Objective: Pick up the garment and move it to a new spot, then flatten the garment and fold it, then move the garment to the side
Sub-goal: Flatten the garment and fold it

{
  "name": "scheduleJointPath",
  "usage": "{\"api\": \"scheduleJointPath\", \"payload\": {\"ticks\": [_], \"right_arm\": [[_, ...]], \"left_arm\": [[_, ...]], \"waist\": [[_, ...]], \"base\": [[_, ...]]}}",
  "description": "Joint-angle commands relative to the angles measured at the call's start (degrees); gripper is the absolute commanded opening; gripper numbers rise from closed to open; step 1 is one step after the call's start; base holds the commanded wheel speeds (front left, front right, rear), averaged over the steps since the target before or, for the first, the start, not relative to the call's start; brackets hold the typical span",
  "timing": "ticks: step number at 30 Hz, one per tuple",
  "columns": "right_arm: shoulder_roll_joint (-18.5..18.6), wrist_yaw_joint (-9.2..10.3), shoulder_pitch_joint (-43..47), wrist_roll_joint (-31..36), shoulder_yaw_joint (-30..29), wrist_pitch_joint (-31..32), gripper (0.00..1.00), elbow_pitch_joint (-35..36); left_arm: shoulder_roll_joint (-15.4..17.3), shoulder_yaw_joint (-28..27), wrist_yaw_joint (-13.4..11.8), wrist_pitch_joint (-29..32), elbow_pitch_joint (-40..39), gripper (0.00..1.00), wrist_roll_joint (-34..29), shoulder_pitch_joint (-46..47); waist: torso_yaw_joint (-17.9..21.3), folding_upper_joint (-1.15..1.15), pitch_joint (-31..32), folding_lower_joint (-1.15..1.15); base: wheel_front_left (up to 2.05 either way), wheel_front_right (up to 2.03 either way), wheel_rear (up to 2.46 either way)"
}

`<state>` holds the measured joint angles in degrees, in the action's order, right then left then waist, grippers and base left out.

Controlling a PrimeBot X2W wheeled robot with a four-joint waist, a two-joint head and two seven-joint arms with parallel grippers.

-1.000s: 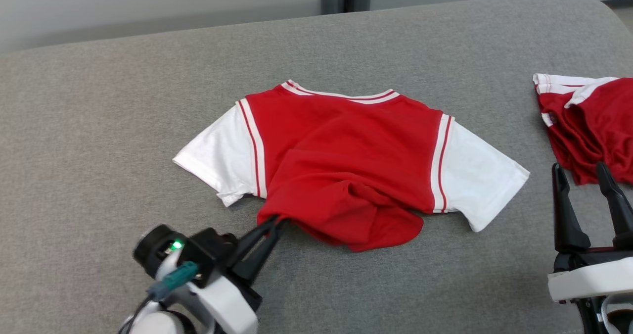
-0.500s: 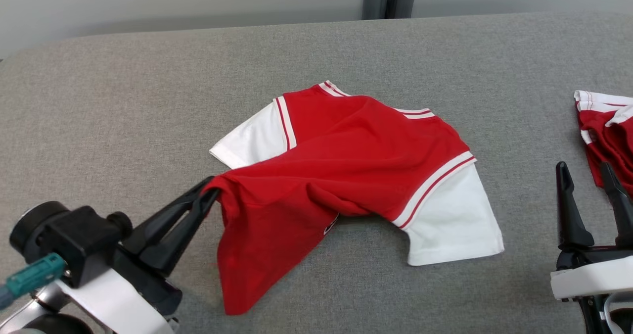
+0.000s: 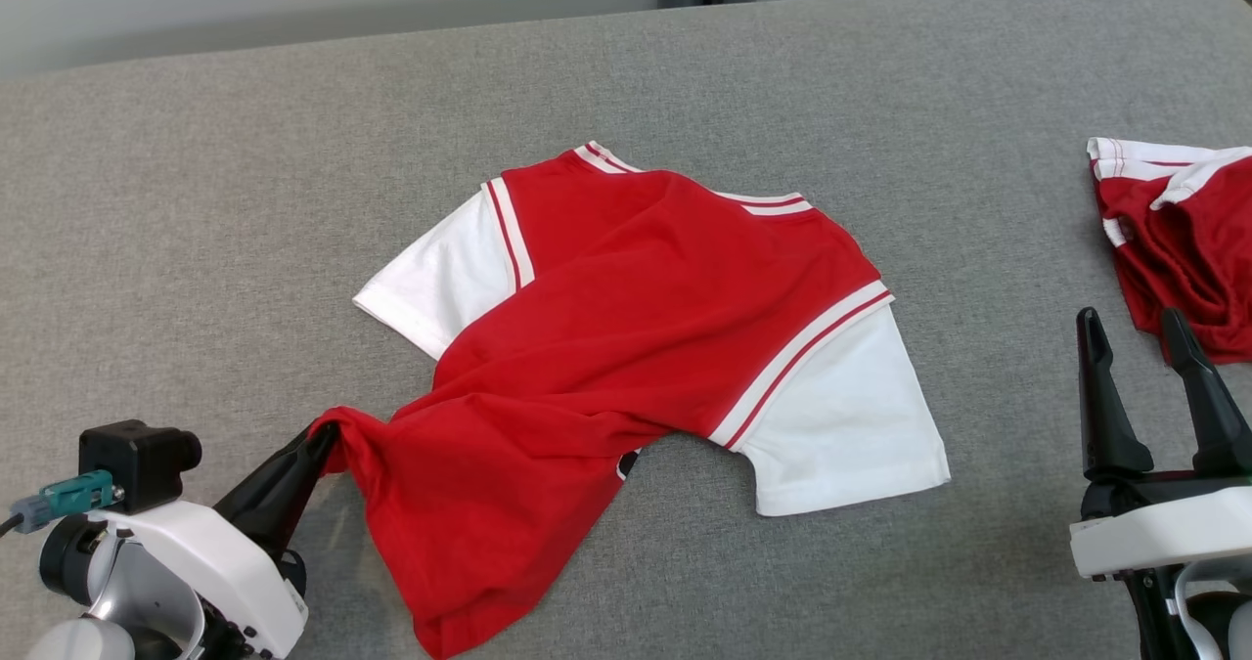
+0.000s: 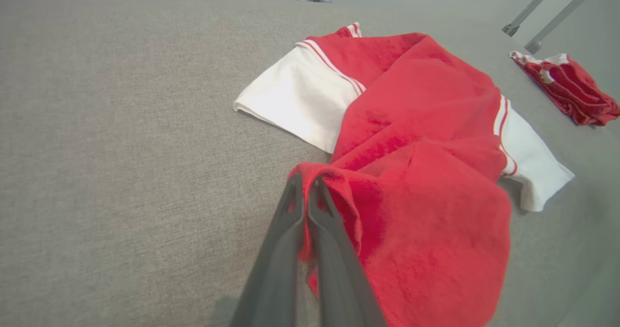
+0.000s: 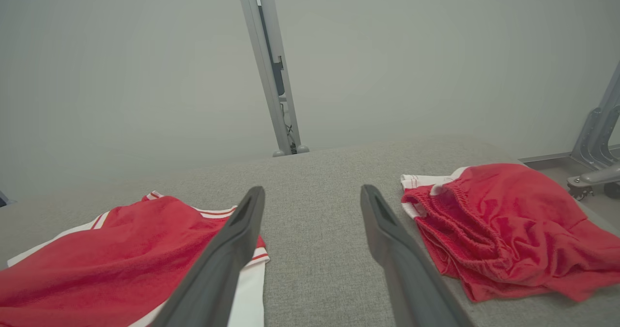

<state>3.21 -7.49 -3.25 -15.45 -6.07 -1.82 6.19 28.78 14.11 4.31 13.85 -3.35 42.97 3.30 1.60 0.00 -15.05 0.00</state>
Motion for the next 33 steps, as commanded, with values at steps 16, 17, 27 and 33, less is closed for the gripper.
{"api": "scheduleJointPath", "payload": {"ticks": [16,17,27,33], "right_arm": [[1.1,0.0,-0.2,1.3,-0.7,-1.4,1.0,1.6],[1.2,0.0,0.0,1.4,-0.6,-1.3,1.0,1.6],[2.5,0.0,2.3,3.3,1.0,-0.5,1.0,0.8],[2.4,0.0,4.5,3.6,1.6,0.2,1.0,-0.1]], "left_arm": [[-7.0,-7.4,-6.5,-21.6,7.0,1.0,-2.9,1.1],[-7.3,-7.8,-7.1,-23.3,6.4,1.0,-3.7,1.0],[-11.3,-6.9,-13.9,-28.6,-0.9,1.0,-14.0,-1.0],[-11.7,-4.5,-14.3,-28.8,0.2,1.0,-17.1,-4.5]], "waist": [[-2.7,0.0,3.4,0.0],[-2.9,0.0,4.0,0.0],[-4.1,0.0,9.5,0.0],[-3.9,0.0,12.3,0.0]], "base": [[0.0,0.0,0.0],[0.0,0.0,0.0],[0.0,0.0,0.0],[0.0,0.0,0.0]]}}
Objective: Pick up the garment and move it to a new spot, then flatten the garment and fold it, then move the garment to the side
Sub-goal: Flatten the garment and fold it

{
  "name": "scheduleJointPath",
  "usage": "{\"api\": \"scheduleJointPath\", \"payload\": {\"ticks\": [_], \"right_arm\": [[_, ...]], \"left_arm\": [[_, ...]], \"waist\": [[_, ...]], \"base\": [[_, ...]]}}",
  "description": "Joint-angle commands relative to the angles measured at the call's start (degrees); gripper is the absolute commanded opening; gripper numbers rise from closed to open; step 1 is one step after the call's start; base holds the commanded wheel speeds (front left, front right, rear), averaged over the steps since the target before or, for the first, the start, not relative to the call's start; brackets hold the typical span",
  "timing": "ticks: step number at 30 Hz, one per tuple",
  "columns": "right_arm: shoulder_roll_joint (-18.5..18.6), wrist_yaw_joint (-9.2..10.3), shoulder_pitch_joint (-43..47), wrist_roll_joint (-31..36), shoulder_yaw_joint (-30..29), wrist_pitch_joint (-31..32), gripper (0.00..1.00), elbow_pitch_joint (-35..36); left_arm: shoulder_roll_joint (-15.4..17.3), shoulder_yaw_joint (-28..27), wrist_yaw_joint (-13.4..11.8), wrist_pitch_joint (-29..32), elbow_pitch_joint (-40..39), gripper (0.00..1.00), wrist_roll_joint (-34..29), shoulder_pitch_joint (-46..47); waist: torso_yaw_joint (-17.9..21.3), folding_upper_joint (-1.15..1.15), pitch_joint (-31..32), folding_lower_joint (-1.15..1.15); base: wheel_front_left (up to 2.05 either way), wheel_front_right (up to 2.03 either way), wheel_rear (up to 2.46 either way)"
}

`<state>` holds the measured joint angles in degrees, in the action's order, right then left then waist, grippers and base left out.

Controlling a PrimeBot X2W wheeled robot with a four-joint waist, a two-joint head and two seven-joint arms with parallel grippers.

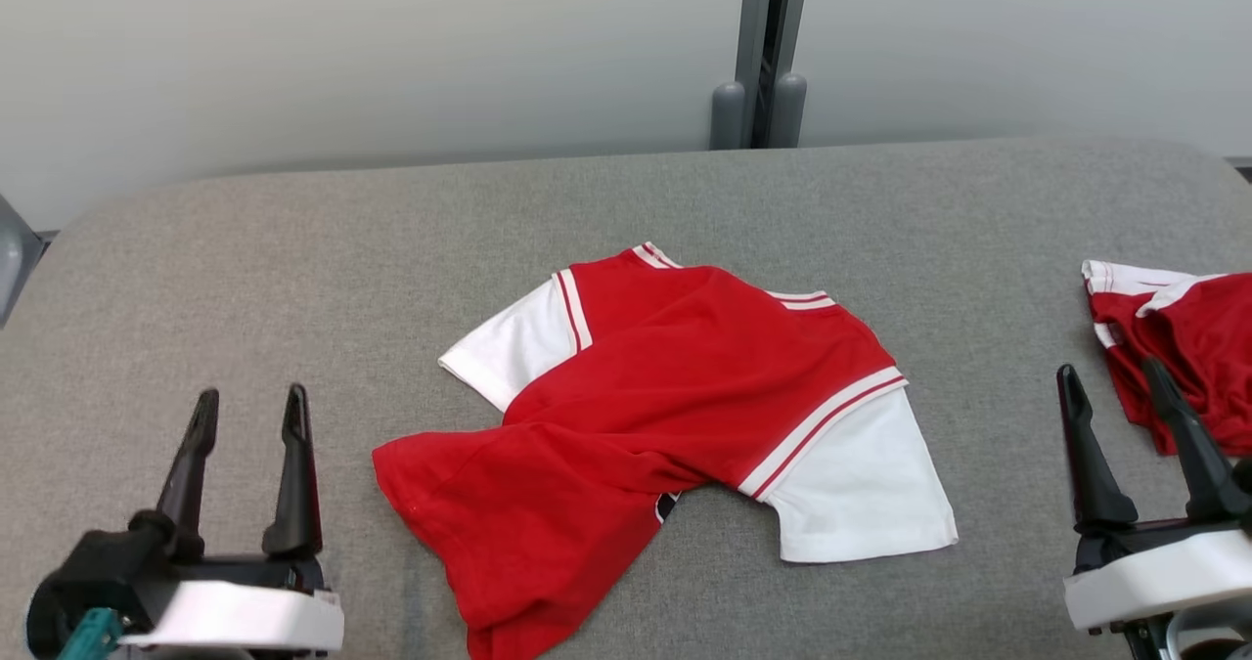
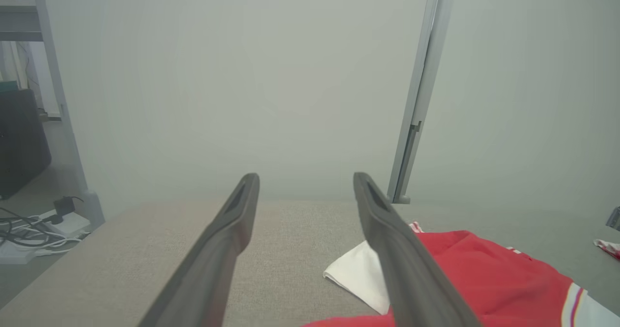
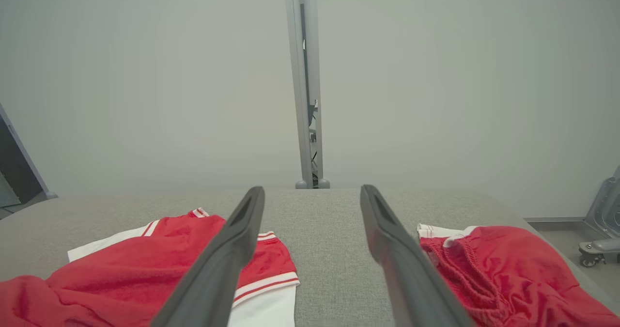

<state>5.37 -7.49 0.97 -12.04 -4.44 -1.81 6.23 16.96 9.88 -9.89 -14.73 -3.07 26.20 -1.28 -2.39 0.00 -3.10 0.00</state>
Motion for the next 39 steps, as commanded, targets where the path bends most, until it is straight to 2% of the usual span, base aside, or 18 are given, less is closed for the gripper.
{"api": "scheduleJointPath", "payload": {"ticks": [1,19,22,25,26,31,39], "right_arm": [[0.2,0.0,0.7,0.2,0.0,0.1,1.0,-0.3],[-0.2,0.0,1.6,-0.6,-0.1,1.3,1.0,-0.2],[-0.1,0.0,1.1,-0.9,0.3,1.4,1.0,-0.4],[-0.1,0.0,0.6,-1.2,1.0,1.6,1.0,-0.5],[-0.1,0.0,0.6,-1.2,1.0,1.6,1.0,-0.5],[-0.1,0.0,-0.3,-1.6,2.5,1.4,1.0,-1.2],[-0.2,0.0,-1.1,-1.9,2.7,1.0,1.0,-1.9]], "left_arm": [[0.3,0.0,-0.1,-0.2,0.6,1.0,-0.8,-0.4],[1.4,2.1,0.9,2.1,2.4,1.0,-0.4,0.5],[1.3,3.5,2.3,3.9,3.6,1.0,0.4,2.1],[1.1,5.1,4.6,8.1,6.5,1.0,2.4,3.5],[1.1,5.1,4.6,8.1,6.5,1.0,2.4,3.5],[0.4,6.6,8.8,13.7,14.2,1.0,7.7,4.4],[-0.5,6.9,13.3,15.2,23.0,1.0,11.9,7.0]], "waist": [[0.1,0.0,0.7,0.0],[-0.4,0.0,1.8,0.0],[-0.4,0.0,1.1,0.0],[-0.1,0.0,0.0,0.0],[-0.1,0.0,0.0,0.0],[1.1,0.0,-1.9,0.0],[2.0,0.0,-4.0,0.0]], "base": [[0.0,0.0,0.0],[0.0,0.0,0.0],[0.0,0.0,0.0],[0.0,0.0,0.0],[0.0,0.0,0.0],[0.0,0.0,0.0],[0.0,0.0,0.0]]}}
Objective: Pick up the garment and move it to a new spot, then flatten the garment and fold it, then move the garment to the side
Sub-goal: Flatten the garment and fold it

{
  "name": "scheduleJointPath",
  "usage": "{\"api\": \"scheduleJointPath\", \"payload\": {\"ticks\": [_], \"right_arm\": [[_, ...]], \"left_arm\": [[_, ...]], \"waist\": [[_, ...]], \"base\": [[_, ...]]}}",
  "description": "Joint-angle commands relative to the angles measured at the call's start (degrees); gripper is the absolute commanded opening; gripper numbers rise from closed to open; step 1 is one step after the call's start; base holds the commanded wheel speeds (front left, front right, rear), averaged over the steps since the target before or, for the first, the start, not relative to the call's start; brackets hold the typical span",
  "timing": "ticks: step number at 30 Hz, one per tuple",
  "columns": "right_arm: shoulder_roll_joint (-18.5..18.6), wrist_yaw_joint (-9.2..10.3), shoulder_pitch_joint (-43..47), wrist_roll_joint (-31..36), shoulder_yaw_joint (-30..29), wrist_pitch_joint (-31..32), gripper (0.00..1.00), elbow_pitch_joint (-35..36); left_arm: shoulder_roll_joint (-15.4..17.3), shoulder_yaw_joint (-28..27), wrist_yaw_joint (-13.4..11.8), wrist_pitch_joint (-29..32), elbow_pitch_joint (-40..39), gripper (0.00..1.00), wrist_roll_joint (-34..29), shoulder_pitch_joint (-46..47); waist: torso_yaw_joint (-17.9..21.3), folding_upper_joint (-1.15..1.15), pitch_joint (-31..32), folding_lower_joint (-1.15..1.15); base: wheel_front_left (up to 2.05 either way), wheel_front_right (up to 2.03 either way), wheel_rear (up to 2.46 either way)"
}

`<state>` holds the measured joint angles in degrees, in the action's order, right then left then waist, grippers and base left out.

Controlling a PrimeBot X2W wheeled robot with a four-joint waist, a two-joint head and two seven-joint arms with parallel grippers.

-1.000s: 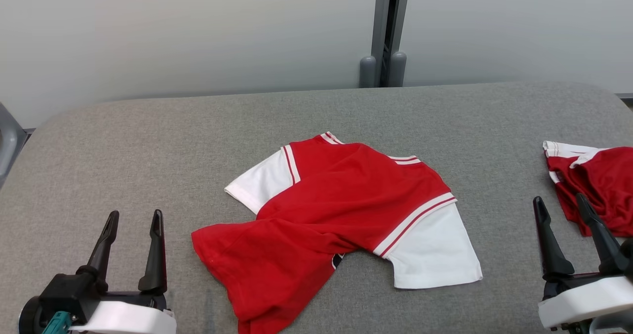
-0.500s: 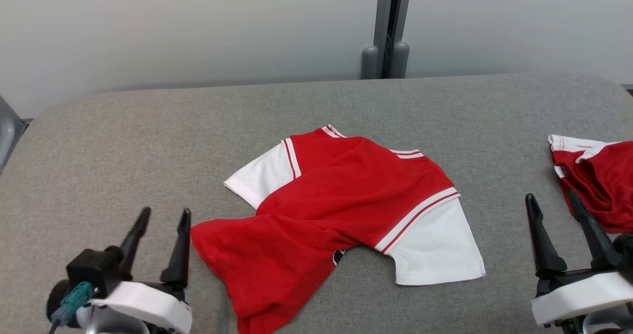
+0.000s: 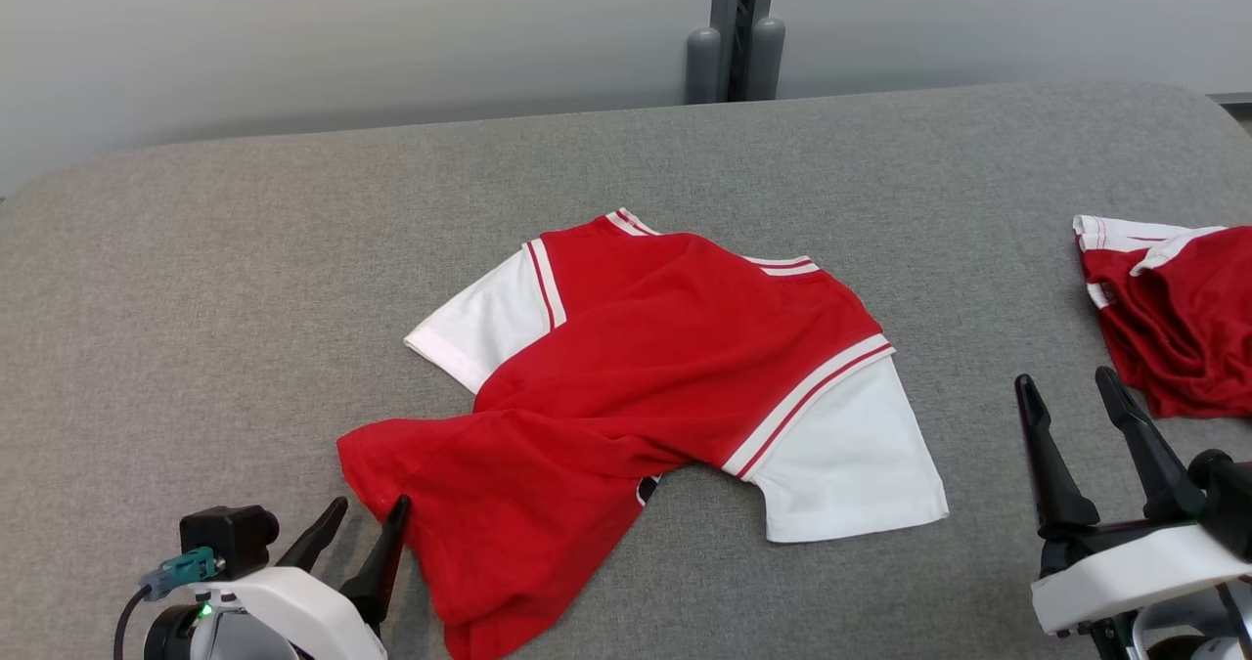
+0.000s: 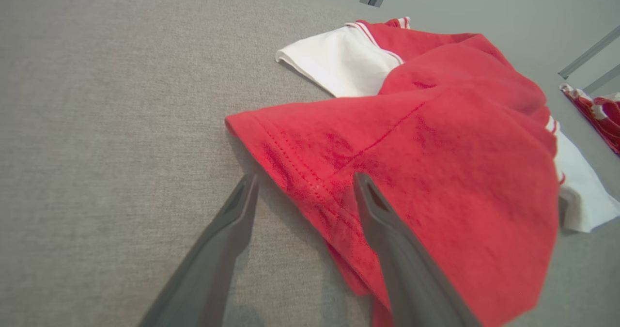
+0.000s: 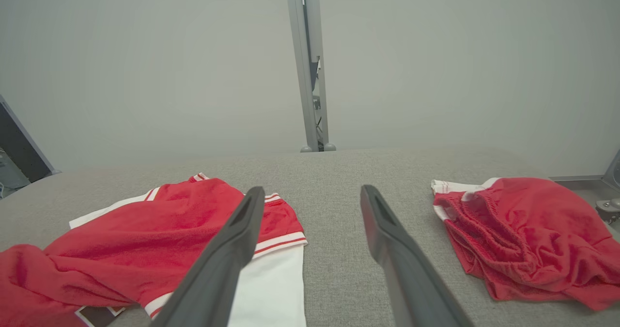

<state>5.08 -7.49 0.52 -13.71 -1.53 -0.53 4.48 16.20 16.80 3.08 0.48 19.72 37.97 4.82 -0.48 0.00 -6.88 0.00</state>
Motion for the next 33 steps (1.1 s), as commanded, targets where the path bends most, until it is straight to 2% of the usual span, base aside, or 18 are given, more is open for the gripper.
{"api": "scheduleJointPath", "payload": {"ticks": [1,2,3,4,6,12,17,22,30,32,33], "right_arm": [[0.1,0.0,-0.7,-0.3,-0.1,-0.3,1.0,-0.2],[0.1,0.0,-0.9,-0.3,-0.2,-0.3,1.0,-0.2],[0.1,0.0,-0.9,-0.3,-0.1,-0.3,1.0,-0.2],[0.1,0.0,-1.0,-0.3,-0.1,-0.3,1.0,-0.3],[0.1,0.0,-1.1,-0.3,-0.1,-0.4,1.0,-0.2],[0.4,0.0,-1.3,0.0,-2.2,-0.8,1.0,0.0],[1.1,0.0,0.0,1.2,-2.1,2.4,1.0,-2.0],[1.1,0.01,1.5,-0.1,1.3,5.8,1.0,-9.1],[0.3,0.01,-4.7,-3.8,5.0,3.3,1.0,-24.4],[0.3,0.01,-5.7,-4.0,5.6,3.2,0.97,-26.4],[0.3,0.01,-6.7,-4.6,6.2,3.1,0.46,-28.0]], "left_arm": [[0.3,0.3,0.7,0.4,1.0,1.0,0.3,1.3],[0.2,0.3,1.0,0.3,1.6,1.0,0.6,1.7],[0.3,0.5,1.3,0.5,2.2,0.89,0.7,2.1],[0.3,0.7,1.6,0.5,2.7,0.64,0.9,2.4],[0.4,1.0,2.1,0.1,3.5,0.0,1.0,2.9],[1.2,1.6,2.8,-1.7,4.0,0.0,0.2,4.1],[2.6,1.5,1.2,-2.4,1.3,0.0,-1.4,3.3],[3.5,1.8,-0.4,-1.9,-3.0,0.0,-2.2,2.3],[4.9,1.4,-2.6,-0.9,-10.1,0.0,-3.1,1.0],[5.1,1.4,-2.8,-0.8,-10.7,0.0,-3.2,0.8],[5.2,1.3,-3.0,-0.7,-11.4,0.0,-3.2,0.7]], "waist": [[0.1,0.0,-0.4,0.0],[0.2,0.0,-0.5,0.0],[0.2,0.0,-0.6,0.0],[0.3,0.0,-0.8,0.0],[0.4,0.0,-1.0,0.0],[0.3,0.0,-1.4,0.0],[0.1,0.0,-1.3,0.0],[-0.9,0.0,-1.9,0.0],[-1.7,0.0,-3.4,0.0],[-1.7,0.0,-3.5,0.0],[-1.8,0.0,-3.6,0.0]], "base": [[0.0,0.0,0.0],[0.0,0.0,0.0],[0.0,0.0,0.0],[0.0,0.0,0.0],[0.0,0.0,0.0],[0.0,0.0,0.0],[0.0,0.0,0.0],[0.0,0.0,0.0],[0.0,0.0,0.0],[0.0,0.0,0.0],[0.0,0.0,0.0]]}}
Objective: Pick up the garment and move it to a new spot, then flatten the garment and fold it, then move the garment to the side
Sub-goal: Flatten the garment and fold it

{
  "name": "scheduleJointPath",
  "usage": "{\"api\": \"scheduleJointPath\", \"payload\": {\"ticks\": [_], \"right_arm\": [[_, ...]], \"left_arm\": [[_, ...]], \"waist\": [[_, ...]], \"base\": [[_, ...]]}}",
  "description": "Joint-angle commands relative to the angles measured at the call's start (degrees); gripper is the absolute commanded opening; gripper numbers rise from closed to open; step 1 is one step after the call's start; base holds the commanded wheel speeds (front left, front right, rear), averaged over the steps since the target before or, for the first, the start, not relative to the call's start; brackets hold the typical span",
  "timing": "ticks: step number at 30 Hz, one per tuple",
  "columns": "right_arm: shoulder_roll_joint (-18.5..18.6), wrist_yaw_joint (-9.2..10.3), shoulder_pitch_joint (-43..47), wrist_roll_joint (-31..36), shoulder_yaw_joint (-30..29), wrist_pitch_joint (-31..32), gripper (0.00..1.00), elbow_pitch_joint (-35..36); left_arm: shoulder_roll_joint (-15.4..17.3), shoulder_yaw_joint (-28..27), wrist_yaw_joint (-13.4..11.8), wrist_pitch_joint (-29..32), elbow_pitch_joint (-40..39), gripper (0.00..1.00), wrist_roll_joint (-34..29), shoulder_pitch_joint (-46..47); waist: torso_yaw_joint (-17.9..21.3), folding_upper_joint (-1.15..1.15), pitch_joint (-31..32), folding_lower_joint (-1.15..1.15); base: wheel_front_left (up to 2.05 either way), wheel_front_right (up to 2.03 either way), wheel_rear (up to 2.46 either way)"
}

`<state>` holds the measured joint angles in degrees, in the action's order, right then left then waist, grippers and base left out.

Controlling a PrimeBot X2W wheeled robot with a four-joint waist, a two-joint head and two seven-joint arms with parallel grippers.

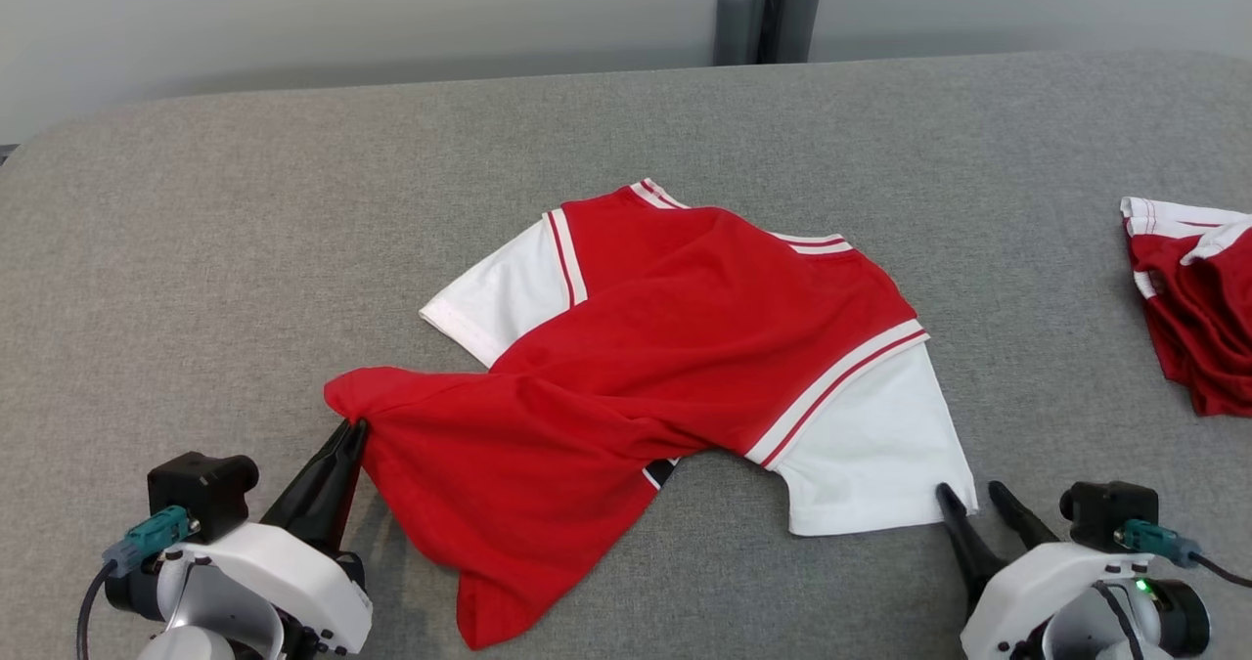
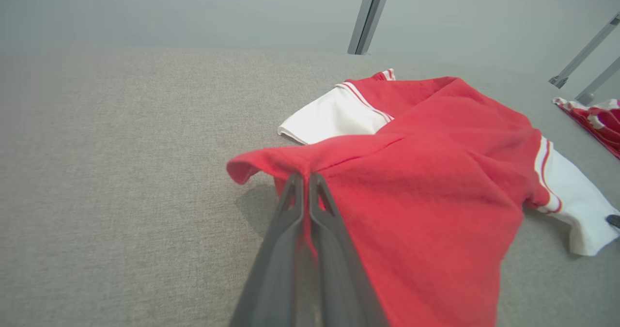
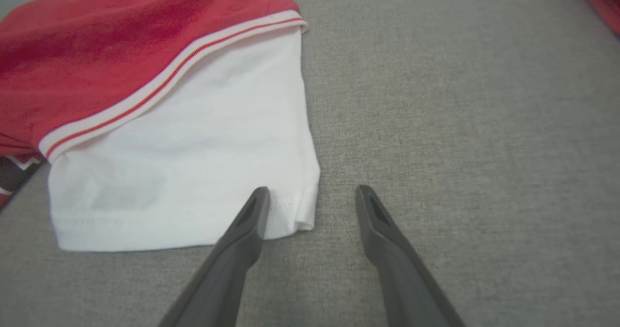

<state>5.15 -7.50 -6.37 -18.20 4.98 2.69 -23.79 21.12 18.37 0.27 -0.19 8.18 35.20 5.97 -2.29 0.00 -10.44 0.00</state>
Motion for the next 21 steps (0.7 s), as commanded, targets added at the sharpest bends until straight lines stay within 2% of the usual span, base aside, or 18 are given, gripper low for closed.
{"api": "scheduleJointPath", "payload": {"ticks": [1,2,5,9,14,21], "right_arm": [[0.2,0.01,-0.8,-0.8,0.2,-0.5,0.05,-0.9],[0.2,0.01,-1.5,-1.2,0.7,-0.6,0.0,-2.2],[1.3,0.02,-3.3,-2.7,0.9,-2.8,0.0,-2.9],[3.0,0.02,-5.6,-4.6,-0.8,-6.7,0.0,0.9],[5.1,0.02,-10.0,-4.8,-4.3,-9.7,0.0,10.5],[7.9,0.02,-19.0,-2.2,-7.8,-5.3,0.0,26.0]], "left_arm": [[0.4,-0.3,-0.4,0.0,-0.5,0.0,-0.6,-0.5],[0.5,-0.4,-0.6,-0.1,-1.0,0.0,-0.6,-0.6],[1.1,-0.8,-1.5,-0.8,-2.9,0.0,-1.3,-0.5],[2.0,-1.9,-3.1,-2.3,-6.9,0.0,-2.8,0.3],[4.6,-3.3,-5.0,-2.3,-13.6,0.0,-5.9,3.2],[8.3,-5.9,-7.6,0.6,-23.4,0.0,-9.3,9.3]], "waist": [[-0.2,0.0,-0.1,0.0],[-0.3,0.0,-0.1,0.0],[-0.5,0.0,0.0,0.0],[-0.1,0.0,0.2,0.0],[1.3,0.0,0.6,0.0],[3.1,0.0,1.6,0.0]], "base": [[0.0,0.0,0.0],[0.0,0.0,0.0],[0.0,0.0,0.0],[0.0,0.0,0.0],[0.0,0.0,0.0],[0.0,0.0,0.0]]}}
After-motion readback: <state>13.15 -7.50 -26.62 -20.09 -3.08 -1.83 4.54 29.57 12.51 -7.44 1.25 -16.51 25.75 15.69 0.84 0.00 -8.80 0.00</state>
